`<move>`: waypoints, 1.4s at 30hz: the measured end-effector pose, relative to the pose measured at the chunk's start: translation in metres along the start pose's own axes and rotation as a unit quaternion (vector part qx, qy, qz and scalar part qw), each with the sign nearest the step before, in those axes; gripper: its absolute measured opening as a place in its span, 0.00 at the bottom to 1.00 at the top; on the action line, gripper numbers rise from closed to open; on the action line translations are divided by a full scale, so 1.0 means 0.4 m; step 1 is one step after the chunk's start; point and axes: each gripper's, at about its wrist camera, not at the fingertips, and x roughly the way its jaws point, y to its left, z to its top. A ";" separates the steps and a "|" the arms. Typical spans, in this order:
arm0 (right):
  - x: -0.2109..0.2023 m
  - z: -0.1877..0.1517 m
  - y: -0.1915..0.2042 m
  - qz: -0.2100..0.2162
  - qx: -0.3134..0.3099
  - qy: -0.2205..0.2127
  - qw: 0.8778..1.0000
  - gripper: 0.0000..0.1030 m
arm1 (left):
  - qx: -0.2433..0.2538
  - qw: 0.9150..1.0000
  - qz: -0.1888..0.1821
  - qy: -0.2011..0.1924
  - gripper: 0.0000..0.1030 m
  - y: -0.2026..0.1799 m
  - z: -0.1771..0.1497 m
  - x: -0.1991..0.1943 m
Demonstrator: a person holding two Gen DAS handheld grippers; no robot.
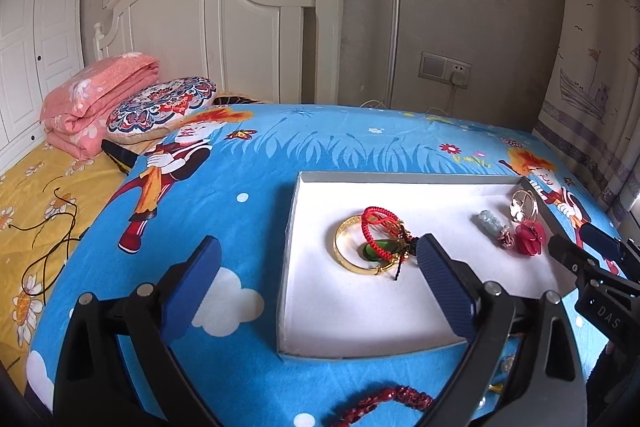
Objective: Organize jewelry
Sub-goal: 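Withdraw both open tools from the tray toward the remaining jewelry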
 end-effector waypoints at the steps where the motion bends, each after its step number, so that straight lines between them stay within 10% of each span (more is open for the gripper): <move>1: -0.001 0.000 -0.003 -0.001 0.003 -0.001 1.000 0.60 | -0.002 1.000 0.001 -0.001 0.92 0.011 -0.007 -0.008; 17: -0.065 -0.032 0.008 -0.011 0.010 -0.026 1.000 0.60 | 0.021 0.997 0.051 -0.048 0.95 0.038 -0.121 -0.121; 42: -0.080 -0.176 0.090 -0.024 -0.020 0.055 0.998 0.38 | 0.006 0.999 -0.004 -0.035 0.95 0.055 -0.129 -0.101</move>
